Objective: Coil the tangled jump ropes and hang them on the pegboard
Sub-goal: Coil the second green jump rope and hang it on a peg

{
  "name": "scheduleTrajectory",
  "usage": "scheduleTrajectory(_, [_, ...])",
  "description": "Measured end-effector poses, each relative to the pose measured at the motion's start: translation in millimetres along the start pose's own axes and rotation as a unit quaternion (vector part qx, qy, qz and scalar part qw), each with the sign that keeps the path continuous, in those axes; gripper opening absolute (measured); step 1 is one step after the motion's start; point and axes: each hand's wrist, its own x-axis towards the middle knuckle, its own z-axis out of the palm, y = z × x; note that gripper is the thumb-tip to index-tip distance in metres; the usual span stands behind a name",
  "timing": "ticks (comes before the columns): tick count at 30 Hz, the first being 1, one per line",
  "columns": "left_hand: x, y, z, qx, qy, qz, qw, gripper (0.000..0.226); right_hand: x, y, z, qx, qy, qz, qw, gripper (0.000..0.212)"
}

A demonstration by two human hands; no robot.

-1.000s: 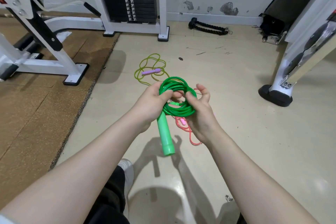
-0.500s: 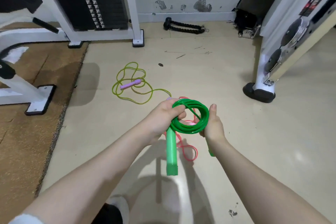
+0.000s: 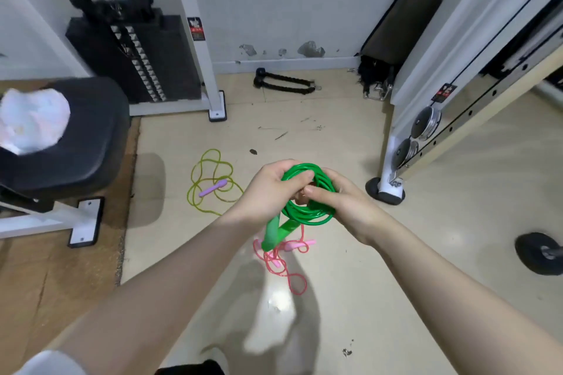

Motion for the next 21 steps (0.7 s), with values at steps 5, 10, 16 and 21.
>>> scheduleTrajectory(5, [8.2, 132.4, -32.9, -0.066, -0.032, -0.028, 0.997, 0.01, -4.2, -142.2, 22.9, -0.169, 0.011, -0.041, 0.985, 0.034])
scheduleTrajectory(10, [51.4, 232.2, -26.6, 0.0, -0.051, -0.004, 0.999, 0.016, 0.9, -247.3, 0.3, -0.379, 0.117, -0.161, 0.904, 0.046])
scheduleTrajectory(16, [119.7, 306.6, 24.0, 0.07, 0.004, 0.075, 0.995, 0.016, 35.3, -325.5, -75.7, -0.561, 0.134, -0.25, 0.778, 0.04])
scheduleTrajectory(21, [177.5, 368.9, 51.7, 0.11, 0.047, 0.131, 0.984, 0.016, 62.2, -410.0, -133.0, -0.546, 0.066, -0.268, 0.791, 0.046])
